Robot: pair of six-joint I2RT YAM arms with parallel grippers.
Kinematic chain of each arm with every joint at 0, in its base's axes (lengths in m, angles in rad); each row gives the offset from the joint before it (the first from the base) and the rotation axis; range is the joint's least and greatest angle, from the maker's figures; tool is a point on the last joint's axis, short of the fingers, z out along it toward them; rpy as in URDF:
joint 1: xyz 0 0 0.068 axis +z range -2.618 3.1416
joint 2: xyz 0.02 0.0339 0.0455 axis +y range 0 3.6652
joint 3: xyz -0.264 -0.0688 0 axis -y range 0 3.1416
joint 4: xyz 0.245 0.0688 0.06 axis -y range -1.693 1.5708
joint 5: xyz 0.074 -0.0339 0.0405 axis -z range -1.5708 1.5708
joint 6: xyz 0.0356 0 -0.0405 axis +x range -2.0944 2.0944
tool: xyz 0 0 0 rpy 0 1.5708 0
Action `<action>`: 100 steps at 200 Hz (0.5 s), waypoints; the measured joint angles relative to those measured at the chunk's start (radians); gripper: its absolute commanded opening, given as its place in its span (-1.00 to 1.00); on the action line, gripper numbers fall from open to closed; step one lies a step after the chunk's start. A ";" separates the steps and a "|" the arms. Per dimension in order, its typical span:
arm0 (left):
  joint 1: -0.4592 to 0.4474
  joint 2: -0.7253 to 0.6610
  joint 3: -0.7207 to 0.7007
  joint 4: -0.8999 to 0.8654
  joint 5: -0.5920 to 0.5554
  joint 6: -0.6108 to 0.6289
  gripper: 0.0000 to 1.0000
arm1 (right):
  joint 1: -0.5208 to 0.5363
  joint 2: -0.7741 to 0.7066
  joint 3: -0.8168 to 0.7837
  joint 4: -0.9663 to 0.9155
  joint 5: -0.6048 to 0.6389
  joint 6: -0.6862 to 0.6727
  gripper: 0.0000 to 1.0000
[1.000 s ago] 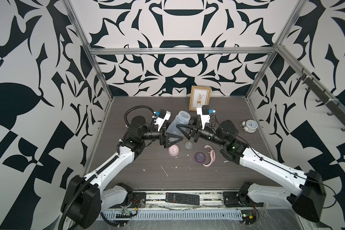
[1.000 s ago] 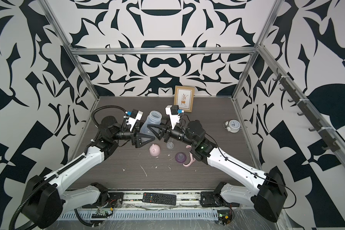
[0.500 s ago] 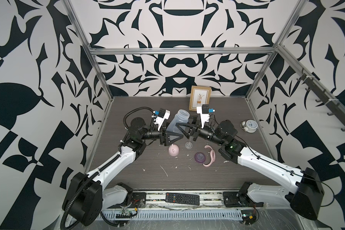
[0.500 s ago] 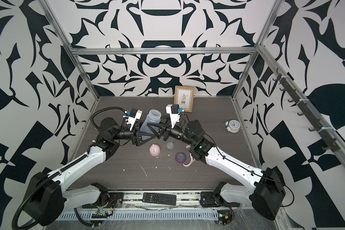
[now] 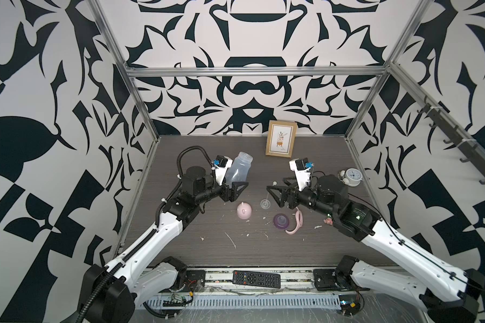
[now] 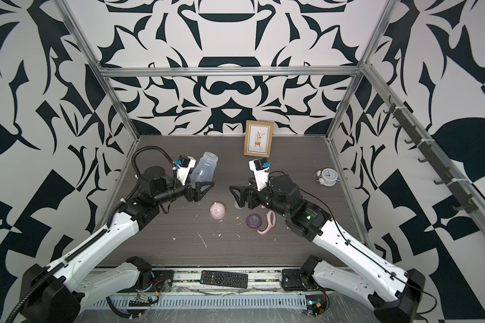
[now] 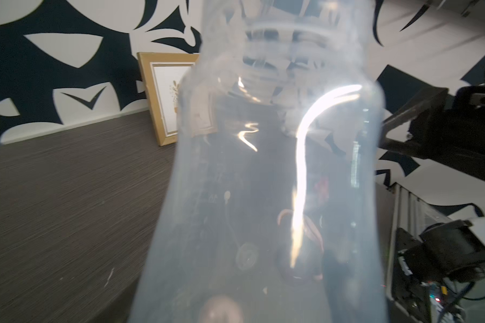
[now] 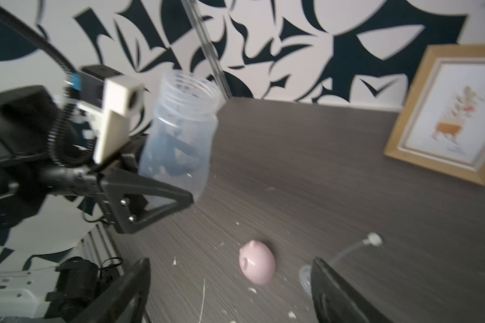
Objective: Assemble the baby bottles
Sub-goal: Pick up the handle at the center of the board.
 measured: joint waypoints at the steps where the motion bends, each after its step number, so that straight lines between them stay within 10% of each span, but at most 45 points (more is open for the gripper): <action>1: 0.000 -0.001 -0.001 -0.001 -0.002 0.002 -0.96 | 0.000 -0.001 0.000 -0.008 0.005 0.001 0.62; 100: 0.000 -0.078 -0.099 -0.038 -0.111 0.114 -1.00 | -0.004 0.035 -0.203 -0.500 0.177 0.430 0.13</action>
